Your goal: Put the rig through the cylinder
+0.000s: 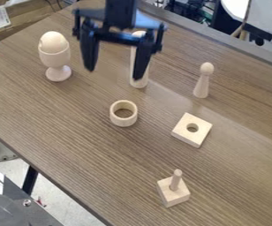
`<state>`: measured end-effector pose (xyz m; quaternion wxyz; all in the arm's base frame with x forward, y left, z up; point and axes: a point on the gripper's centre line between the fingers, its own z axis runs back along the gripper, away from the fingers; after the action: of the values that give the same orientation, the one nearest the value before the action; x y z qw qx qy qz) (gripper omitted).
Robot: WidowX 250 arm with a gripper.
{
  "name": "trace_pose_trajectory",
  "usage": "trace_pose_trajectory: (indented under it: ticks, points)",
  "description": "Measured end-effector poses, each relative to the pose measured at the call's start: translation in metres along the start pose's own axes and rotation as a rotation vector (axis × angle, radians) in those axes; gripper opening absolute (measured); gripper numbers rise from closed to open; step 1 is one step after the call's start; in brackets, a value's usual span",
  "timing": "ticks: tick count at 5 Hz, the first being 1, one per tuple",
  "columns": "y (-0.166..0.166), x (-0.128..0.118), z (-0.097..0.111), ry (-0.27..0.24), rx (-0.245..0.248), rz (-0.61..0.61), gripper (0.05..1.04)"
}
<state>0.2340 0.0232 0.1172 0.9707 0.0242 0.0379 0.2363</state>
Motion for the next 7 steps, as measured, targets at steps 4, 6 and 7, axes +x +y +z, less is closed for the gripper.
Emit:
trace_pose_trajectory:
  ticks: [4,6,7]
  points:
    - [-0.005,0.01,-0.068,-0.048,-0.083,-0.034,1.0]
    - [-0.006,0.017,-0.079,-0.059,-0.077,-0.043,1.0]
    - [-0.008,0.018,-0.079,-0.071,-0.069,-0.041,1.0]
